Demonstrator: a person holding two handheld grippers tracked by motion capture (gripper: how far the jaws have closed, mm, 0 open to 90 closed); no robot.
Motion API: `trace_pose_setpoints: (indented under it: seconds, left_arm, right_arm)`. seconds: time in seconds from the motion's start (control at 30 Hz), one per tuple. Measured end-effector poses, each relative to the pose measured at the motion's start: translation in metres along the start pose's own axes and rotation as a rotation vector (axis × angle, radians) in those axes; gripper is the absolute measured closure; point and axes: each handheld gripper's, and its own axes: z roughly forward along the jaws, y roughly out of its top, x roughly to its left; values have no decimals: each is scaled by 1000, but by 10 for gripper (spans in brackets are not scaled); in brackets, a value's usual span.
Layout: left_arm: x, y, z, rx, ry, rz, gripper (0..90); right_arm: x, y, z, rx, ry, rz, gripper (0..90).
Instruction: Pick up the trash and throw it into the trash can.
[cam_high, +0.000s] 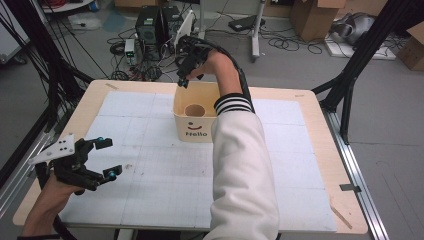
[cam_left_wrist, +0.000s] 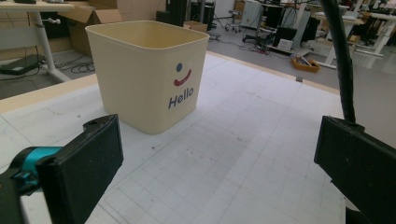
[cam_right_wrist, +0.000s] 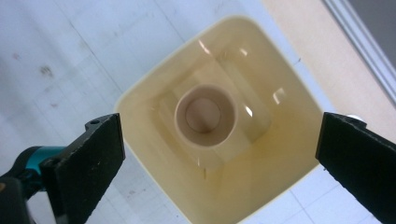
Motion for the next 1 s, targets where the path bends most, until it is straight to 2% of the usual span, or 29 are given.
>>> trace_pose_setpoints:
  seconds: [0.07, 0.17, 0.3, 0.57, 0.7, 1.0]
  left_arm:
    - [0, 0, 0, -4, 0, -3, 17]
    - [0, 0, 0, -4, -2, -1, 17]
    - [0, 0, -1, -7, 1, -1, 18]
    - [-1, 1, 0, -7, 2, 0, 18]
    - [0, 0, 0, 1, 3, 1, 18]
    - [0, 0, 0, 3, 6, 1, 17]
  right_arm:
    - [2, 0, -9, -21, 7, -9, 2]
    - [5, -1, -21, -8, -25, -12, 2]
    - [8, -4, -41, -46, -11, -3, 2]
    - [7, -12, -62, -44, -41, 10, 2]
    - [9, -10, -75, -70, -49, 0, 2]
    - [10, -13, -84, -80, -64, -10, 2]
